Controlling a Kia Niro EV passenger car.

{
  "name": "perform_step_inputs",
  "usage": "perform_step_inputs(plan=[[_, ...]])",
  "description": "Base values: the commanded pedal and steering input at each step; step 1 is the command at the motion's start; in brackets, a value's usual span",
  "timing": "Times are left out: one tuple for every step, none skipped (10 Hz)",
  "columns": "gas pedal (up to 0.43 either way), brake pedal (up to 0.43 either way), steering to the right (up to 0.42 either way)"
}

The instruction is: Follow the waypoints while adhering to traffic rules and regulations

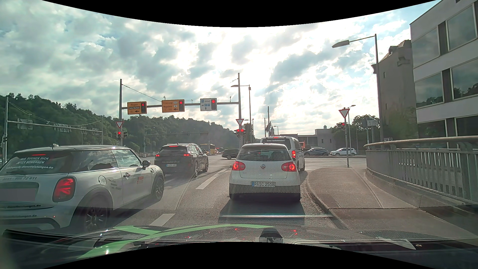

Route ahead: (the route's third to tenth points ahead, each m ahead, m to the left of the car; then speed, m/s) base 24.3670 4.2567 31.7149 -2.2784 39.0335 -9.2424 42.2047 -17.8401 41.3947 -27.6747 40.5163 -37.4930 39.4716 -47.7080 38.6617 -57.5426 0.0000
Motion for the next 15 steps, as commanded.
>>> perform_step_inputs(plan=[[0.000,0.457,0.009],[0.000,0.457,0.009],[0.000,0.457,0.009],[0.000,0.457,0.009],[0.000,0.457,0.009],[0.000,0.470,0.009],[0.000,0.482,0.009],[0.000,0.482,0.009],[0.000,0.482,0.009],[0.000,0.476,0.009],[0.000,0.463,0.009],[0.000,0.451,0.009],[0.000,0.451,0.009],[0.000,0.451,0.009],[0.000,0.451,0.009]])
